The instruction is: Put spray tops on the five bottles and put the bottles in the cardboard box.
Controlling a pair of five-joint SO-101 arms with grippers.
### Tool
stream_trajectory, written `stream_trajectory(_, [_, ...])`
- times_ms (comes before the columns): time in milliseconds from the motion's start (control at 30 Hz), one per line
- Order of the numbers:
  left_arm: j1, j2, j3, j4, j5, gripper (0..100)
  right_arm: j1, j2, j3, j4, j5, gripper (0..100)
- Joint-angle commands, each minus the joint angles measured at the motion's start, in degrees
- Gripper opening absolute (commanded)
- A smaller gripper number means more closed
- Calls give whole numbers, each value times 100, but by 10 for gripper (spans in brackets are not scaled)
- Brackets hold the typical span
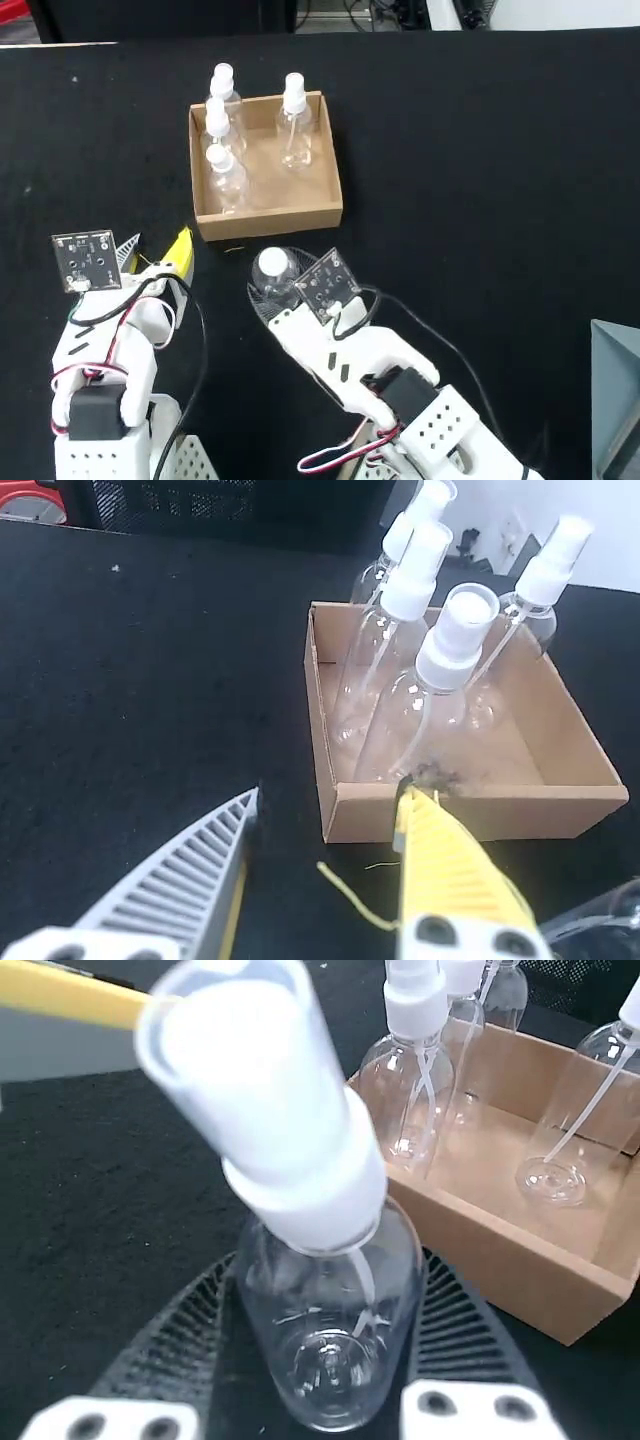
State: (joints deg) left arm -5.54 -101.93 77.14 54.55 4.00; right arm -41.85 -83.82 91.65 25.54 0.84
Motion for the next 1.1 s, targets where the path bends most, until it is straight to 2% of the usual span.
stream_trajectory(0, [259, -53, -198, -193, 396, 205, -255, -127, -479, -105, -26, 149])
stream_trajectory(300, [1138, -53, -180, -290, 501, 202, -791, -84, -453, -97, -26, 149])
stream_trajectory(500, [1552, -53, -189, -273, 484, 202, -835, -110, -330, -105, -26, 149])
stream_trajectory(700, [1613, -53, -224, -273, 431, 205, -835, -110, -303, -105, -26, 148])
stream_trajectory(833, [1622, -53, -180, -299, 35, 202, -835, -119, -242, -105, -26, 148])
stream_trajectory(1067, [1666, -53, -180, -281, 9, 205, -835, -101, -242, -105, -26, 148])
